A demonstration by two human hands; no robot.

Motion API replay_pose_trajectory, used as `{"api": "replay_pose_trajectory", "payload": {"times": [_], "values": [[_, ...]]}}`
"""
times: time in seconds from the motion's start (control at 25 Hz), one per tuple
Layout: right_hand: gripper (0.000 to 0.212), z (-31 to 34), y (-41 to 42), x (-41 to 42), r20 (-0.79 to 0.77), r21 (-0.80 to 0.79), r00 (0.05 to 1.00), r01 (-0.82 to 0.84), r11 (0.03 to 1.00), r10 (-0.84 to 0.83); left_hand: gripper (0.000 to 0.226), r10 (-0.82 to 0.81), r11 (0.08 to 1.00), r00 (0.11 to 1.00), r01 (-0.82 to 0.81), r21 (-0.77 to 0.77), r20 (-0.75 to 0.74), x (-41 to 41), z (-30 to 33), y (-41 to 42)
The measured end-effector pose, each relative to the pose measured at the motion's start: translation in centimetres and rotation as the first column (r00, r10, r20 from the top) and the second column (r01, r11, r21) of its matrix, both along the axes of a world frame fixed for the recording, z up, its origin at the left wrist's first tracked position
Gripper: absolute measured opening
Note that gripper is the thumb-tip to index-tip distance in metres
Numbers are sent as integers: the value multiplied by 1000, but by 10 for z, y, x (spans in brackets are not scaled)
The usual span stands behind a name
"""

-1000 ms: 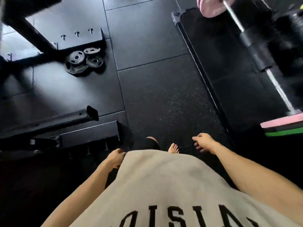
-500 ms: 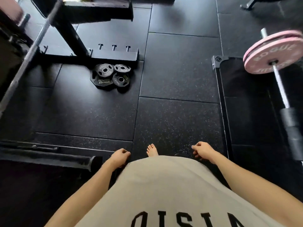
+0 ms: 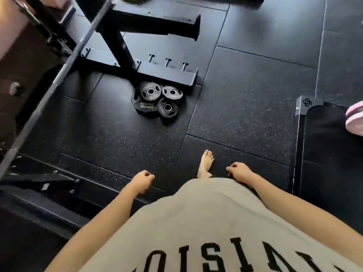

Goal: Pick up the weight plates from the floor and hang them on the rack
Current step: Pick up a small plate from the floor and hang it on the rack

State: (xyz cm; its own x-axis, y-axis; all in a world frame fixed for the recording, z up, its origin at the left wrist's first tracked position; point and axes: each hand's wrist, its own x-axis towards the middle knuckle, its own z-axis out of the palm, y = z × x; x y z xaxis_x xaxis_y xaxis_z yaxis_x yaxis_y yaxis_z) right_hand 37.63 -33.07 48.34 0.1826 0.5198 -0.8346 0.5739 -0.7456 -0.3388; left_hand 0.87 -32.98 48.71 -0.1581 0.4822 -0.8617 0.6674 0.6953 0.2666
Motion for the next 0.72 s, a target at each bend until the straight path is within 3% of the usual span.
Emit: {"api": "replay_pose_trajectory", "payload": {"times": [0.28,0.56,0.72], "values": [[15,23,179,21,-26,-64,994,-108,992,107,25,133,991,987,-130,41,-87,23,5,104],[17,21,320,-13,-38,-74,977,-214,974,212,21,198,980,980,-198,-10,-29,11,-7,224],[16,16,393,-41,4,-119,983,-180,976,182,20,280,959,959,-279,-55,30,-15,-15,309]]}}
